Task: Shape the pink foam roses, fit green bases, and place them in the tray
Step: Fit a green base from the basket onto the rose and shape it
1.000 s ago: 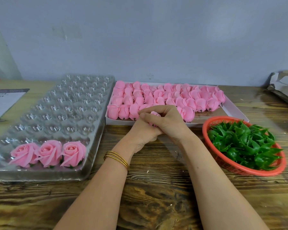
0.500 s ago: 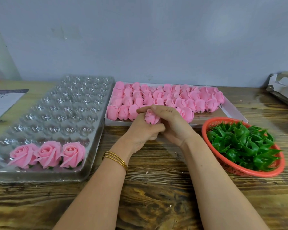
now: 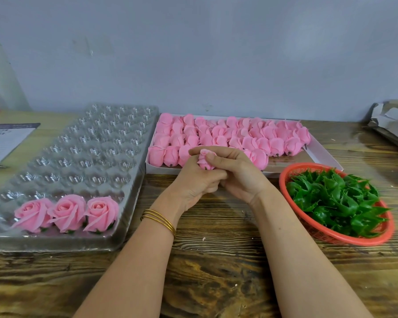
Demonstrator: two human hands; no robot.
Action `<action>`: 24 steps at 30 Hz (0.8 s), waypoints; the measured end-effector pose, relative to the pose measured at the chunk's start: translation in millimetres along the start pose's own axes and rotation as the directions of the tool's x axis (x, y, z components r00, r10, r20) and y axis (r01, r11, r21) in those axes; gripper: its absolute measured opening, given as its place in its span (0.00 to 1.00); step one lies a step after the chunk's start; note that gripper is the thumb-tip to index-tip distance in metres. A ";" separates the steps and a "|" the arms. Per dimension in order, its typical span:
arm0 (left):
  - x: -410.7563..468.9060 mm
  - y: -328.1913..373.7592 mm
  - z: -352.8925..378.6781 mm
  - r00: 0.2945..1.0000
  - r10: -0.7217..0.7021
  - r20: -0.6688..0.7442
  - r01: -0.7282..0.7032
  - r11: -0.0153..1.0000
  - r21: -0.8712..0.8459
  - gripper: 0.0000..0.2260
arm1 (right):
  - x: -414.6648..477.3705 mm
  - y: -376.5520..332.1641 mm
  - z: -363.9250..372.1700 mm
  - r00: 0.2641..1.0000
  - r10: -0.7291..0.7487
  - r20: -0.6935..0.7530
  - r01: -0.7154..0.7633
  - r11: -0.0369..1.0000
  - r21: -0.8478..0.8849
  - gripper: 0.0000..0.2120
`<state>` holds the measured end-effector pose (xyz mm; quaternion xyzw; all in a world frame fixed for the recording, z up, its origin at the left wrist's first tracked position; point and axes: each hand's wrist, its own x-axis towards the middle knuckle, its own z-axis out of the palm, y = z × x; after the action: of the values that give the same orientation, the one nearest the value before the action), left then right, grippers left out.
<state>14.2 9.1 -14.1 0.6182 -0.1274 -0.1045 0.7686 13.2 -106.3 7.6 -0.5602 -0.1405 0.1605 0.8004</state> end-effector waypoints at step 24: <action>3.2 6.6 -7.8 0.925 0.247 -0.290 -0.221 0.968 0.119 0.12 | 8.8 1.3 -4.8 0.977 0.009 -0.211 0.050 0.960 0.274 0.25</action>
<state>19.8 16.7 -8.9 0.6389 -0.0853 0.0893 0.7593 23.0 -106.4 5.1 -0.4547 -0.0371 0.1100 0.8830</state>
